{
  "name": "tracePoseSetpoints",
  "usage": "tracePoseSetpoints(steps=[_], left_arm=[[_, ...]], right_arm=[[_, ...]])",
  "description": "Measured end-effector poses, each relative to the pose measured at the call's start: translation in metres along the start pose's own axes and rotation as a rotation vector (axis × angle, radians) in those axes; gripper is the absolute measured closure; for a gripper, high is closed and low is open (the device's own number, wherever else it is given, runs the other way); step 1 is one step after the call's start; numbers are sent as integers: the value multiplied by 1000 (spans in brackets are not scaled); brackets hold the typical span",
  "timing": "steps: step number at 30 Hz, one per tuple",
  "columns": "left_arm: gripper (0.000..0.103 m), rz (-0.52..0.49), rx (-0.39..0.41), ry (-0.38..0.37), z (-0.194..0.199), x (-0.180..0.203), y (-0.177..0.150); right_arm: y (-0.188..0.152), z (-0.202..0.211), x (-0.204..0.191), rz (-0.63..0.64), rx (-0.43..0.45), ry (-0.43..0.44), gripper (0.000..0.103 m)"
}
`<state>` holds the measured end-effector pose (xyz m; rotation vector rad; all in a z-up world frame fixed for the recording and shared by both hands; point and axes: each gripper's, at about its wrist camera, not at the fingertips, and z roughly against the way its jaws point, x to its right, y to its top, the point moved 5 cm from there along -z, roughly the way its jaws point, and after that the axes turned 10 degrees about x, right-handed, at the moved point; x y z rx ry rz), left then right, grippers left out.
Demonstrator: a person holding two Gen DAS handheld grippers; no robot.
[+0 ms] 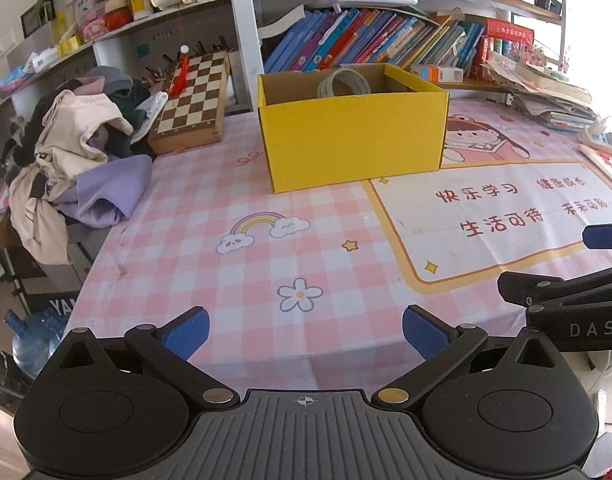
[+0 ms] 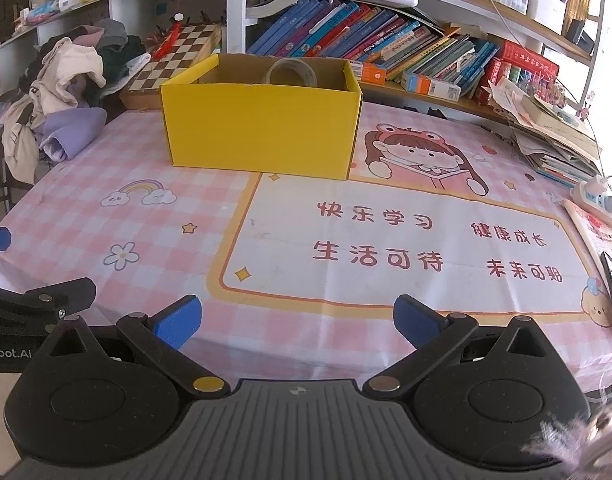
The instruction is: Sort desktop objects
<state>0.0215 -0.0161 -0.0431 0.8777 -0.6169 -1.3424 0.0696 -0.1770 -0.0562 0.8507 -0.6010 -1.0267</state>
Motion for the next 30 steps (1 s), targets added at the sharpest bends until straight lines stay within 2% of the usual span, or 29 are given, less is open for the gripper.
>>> tracePoseSetpoints(steps=[30], left_arm=[[0, 0, 16, -32, -1, 1, 4]], right_arm=[[4, 1, 1, 8, 4, -17, 0]])
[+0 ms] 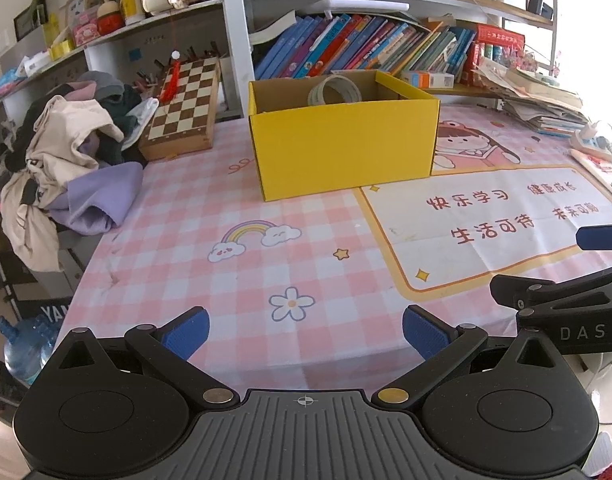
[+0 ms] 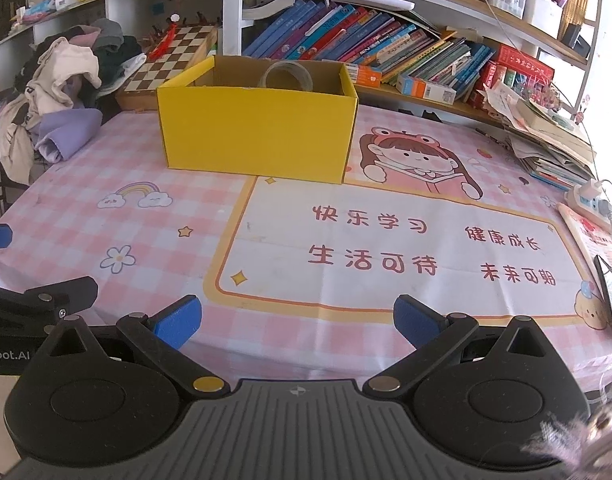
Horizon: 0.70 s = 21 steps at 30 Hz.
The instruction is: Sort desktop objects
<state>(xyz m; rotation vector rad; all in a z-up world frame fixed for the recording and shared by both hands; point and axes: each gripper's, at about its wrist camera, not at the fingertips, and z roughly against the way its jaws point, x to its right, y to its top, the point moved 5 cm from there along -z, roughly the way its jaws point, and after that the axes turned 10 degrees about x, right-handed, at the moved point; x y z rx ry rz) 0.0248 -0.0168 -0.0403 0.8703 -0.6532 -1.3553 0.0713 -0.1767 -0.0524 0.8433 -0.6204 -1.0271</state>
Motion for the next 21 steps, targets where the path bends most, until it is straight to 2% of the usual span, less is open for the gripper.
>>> tracePoseSetpoints(steps=[21], left_arm=[[0, 26, -37, -8, -9, -2, -1]], right_arm=[[2, -8, -3, 8, -22, 2, 0]])
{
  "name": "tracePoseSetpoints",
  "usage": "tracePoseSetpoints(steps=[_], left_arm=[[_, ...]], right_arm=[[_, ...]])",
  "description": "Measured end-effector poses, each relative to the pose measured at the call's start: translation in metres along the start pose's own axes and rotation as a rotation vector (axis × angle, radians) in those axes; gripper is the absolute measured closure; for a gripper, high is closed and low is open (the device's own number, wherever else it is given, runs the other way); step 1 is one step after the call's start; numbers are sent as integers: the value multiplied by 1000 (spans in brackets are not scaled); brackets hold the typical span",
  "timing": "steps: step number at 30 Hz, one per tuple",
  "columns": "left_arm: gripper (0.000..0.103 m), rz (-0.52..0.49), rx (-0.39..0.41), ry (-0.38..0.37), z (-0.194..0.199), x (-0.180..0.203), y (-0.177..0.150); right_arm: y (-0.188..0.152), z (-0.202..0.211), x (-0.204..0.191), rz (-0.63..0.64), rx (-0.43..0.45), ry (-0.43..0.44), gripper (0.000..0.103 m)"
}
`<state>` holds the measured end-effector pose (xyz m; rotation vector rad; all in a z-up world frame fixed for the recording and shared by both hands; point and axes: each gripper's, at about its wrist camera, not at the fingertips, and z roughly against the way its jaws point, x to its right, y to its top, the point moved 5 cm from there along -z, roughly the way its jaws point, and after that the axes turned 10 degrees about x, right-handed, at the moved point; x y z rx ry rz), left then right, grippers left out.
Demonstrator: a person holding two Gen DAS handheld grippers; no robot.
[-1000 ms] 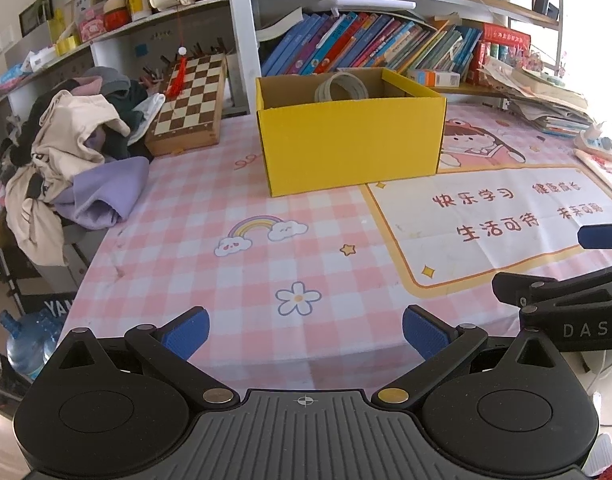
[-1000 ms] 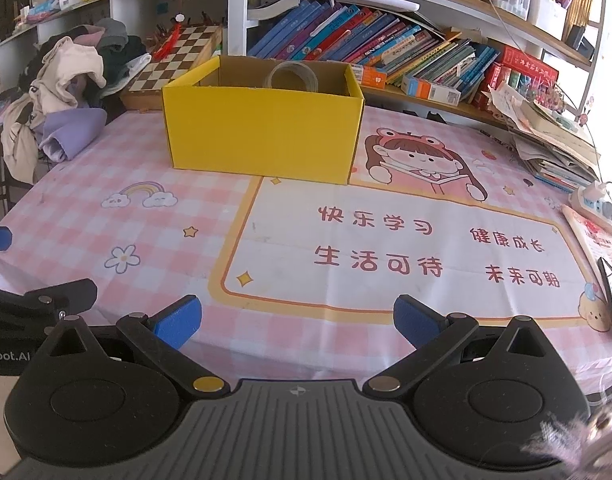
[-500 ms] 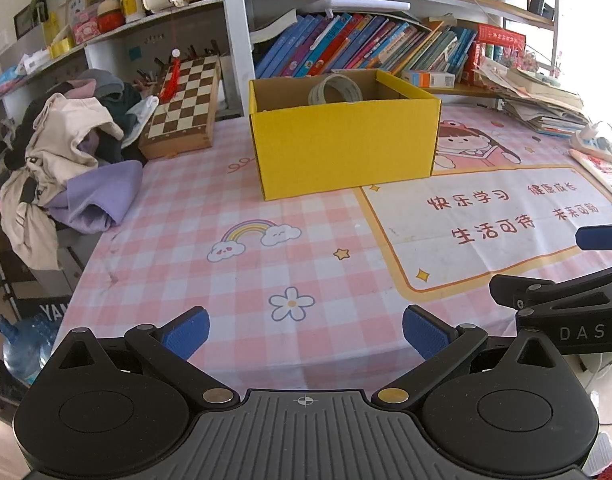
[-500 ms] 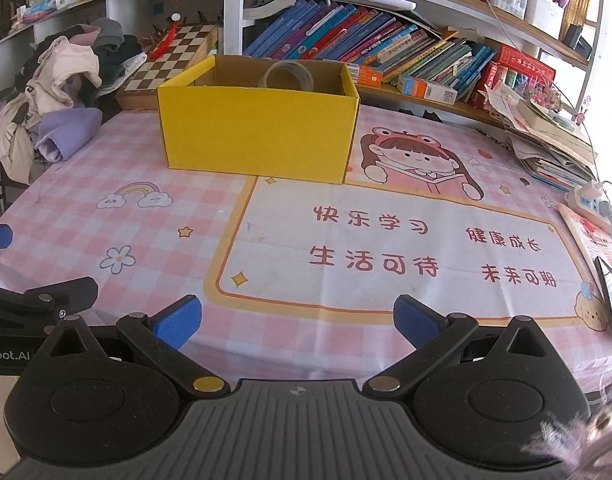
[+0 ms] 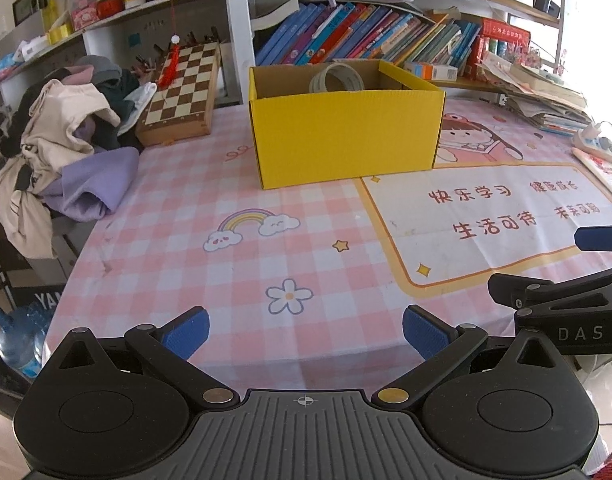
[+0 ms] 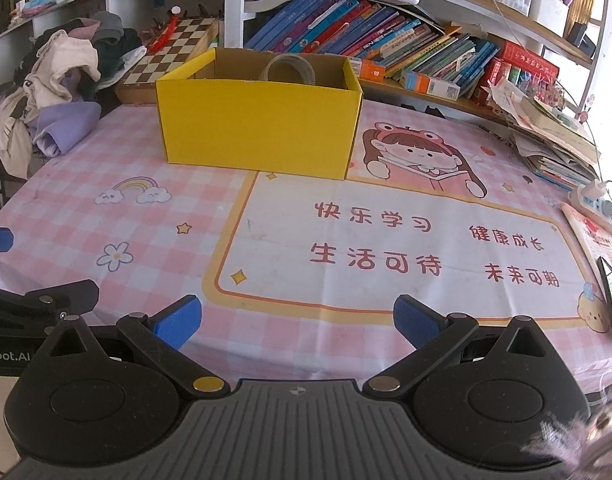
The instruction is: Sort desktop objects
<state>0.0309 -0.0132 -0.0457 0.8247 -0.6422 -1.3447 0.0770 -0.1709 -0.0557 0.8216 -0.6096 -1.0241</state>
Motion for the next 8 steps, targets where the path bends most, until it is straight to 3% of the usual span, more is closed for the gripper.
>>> tracePoseSetpoints(steps=[8], left_arm=[[0, 2, 2, 1, -4, 0, 2]], right_arm=[[3, -6, -1, 1, -7, 7, 0]])
